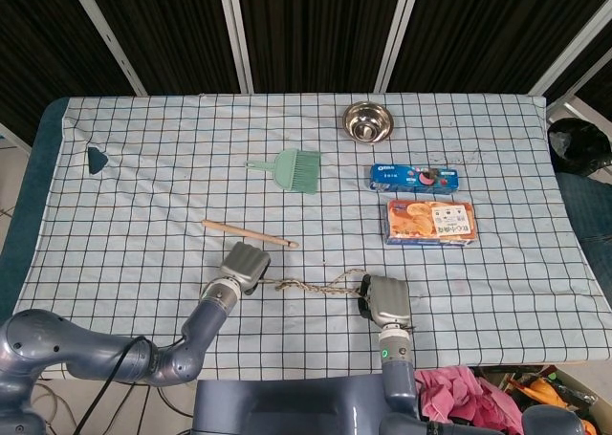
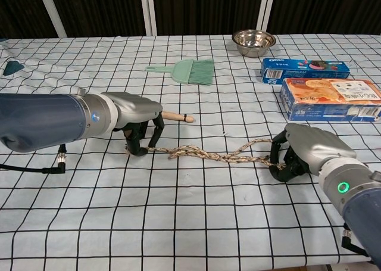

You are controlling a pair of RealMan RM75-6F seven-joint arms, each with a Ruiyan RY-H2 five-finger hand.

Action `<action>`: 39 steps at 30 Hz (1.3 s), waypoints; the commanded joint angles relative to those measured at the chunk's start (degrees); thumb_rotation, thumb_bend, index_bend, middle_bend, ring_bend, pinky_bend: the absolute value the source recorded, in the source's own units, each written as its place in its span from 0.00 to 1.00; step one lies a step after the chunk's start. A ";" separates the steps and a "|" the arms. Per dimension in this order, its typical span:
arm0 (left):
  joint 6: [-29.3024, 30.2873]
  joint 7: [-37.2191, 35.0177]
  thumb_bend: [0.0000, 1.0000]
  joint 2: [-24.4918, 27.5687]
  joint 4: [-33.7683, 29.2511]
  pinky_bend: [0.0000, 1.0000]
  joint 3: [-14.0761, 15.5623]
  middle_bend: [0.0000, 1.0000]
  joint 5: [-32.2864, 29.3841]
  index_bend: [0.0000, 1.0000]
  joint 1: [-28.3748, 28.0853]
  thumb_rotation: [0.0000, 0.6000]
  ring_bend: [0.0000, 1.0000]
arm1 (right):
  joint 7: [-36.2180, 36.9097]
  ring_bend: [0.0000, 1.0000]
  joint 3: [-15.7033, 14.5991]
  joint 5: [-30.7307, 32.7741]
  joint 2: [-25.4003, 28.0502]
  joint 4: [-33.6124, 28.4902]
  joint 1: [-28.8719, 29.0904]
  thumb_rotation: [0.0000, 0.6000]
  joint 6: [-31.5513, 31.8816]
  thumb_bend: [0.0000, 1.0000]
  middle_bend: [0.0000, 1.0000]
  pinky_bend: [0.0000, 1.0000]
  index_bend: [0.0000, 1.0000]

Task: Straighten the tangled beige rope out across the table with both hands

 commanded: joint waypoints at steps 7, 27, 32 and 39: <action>0.02 0.33 0.38 -0.13 0.24 0.80 0.20 0.99 -0.60 0.54 -0.16 1.00 0.90 | -0.17 1.00 -0.44 -0.12 0.16 -0.03 0.02 1.00 -0.54 0.46 0.93 1.00 0.66; -0.14 0.63 0.38 -0.34 0.85 0.80 0.44 1.00 -1.39 0.58 -0.40 1.00 0.91 | 0.07 1.00 -0.07 0.00 0.30 0.12 -0.06 1.00 -0.96 0.46 0.93 1.00 0.66; 0.05 0.94 0.41 -0.31 0.86 0.81 0.60 1.00 -1.50 0.61 -0.48 1.00 0.91 | 0.13 1.00 0.19 0.40 0.16 0.08 -0.13 1.00 -0.90 0.46 0.93 1.00 0.66; 0.58 0.61 0.42 -0.13 0.64 0.81 0.32 1.00 -1.04 0.62 -0.26 1.00 0.91 | 0.09 1.00 0.29 0.32 0.07 -0.01 -0.07 1.00 -0.76 0.46 0.93 1.00 0.66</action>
